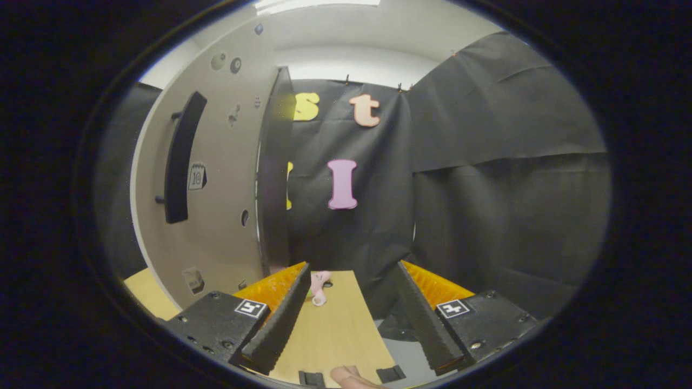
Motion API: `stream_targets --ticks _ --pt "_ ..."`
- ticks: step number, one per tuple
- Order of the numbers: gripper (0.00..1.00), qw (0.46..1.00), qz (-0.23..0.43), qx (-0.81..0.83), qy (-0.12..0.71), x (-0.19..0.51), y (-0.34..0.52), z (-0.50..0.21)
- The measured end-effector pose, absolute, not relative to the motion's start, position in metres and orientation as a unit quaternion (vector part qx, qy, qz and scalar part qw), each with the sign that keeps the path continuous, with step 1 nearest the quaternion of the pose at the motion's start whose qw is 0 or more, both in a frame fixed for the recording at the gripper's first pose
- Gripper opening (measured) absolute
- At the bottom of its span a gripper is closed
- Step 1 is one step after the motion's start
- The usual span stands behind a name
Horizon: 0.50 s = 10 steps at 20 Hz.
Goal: Open the shoe cabinet door, grab the shoes and put them into the shoe cabinet, then close the shoe cabinet door.
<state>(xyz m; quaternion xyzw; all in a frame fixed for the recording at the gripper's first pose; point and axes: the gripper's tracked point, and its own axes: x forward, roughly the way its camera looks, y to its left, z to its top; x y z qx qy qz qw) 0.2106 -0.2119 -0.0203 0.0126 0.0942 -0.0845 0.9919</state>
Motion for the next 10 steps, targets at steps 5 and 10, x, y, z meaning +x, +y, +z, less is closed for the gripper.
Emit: stream_targets --ticks 5,10 --pt "0.99 0.995 -0.009 0.031 0.098 0.222 -0.159 -0.026" --pt "0.99 0.991 0.043 0.031 0.122 0.225 -0.103 -0.044"
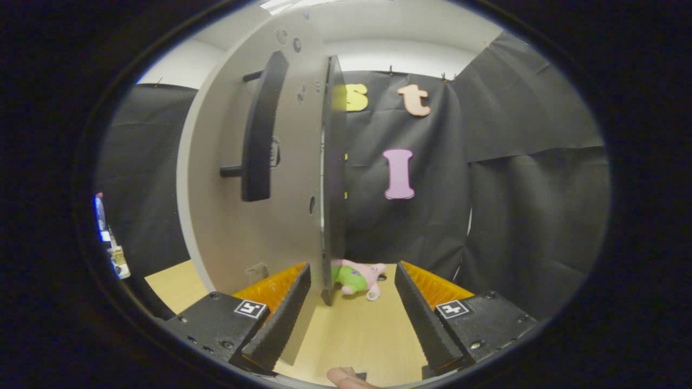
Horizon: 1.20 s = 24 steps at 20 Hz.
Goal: Open the shoe cabinet door, grab the shoes and put them into the shoe cabinet, then close the shoe cabinet door.
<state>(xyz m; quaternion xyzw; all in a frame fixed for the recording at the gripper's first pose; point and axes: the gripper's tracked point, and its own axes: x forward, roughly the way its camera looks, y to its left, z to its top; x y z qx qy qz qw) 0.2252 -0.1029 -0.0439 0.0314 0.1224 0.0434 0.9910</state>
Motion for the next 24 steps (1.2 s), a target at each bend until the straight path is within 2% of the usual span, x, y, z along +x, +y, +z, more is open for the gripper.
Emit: stream_targets --ticks 2,3,4,24 --pt "0.99 0.987 0.066 0.046 0.142 0.23 -0.082 -0.05" --pt "0.93 0.987 0.066 0.046 0.141 0.23 -0.079 -0.048" --pt "0.93 0.987 0.069 0.047 0.14 0.229 -0.076 -0.046" --pt "0.93 0.994 0.059 0.016 0.09 0.239 0.014 -0.049"
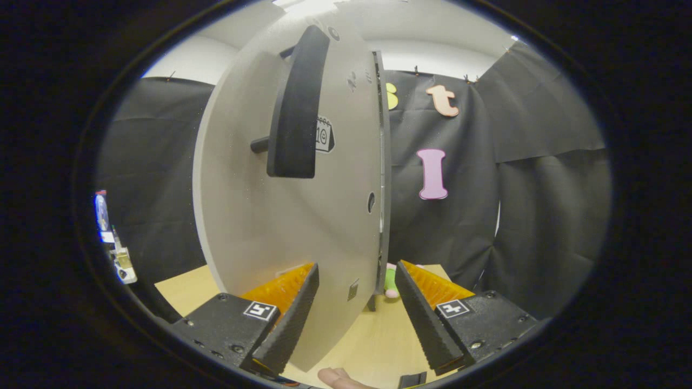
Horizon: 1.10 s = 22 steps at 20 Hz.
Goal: Open the shoe cabinet door, grab the shoes and put them into the shoe cabinet, then close the shoe cabinet door.
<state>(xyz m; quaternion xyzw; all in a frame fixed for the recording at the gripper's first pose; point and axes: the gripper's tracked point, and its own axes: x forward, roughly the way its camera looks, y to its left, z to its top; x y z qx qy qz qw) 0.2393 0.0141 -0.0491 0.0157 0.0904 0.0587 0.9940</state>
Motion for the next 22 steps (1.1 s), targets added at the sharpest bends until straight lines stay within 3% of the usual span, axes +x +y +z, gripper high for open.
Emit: stream_targets --ticks 16,18,22 --pt "0.93 0.999 -0.009 -0.009 0.048 0.287 0.118 -0.061" --pt "0.94 0.998 0.012 0.001 0.054 0.301 0.145 -0.063" --pt "0.98 0.988 0.124 0.033 0.087 0.311 0.222 -0.073"
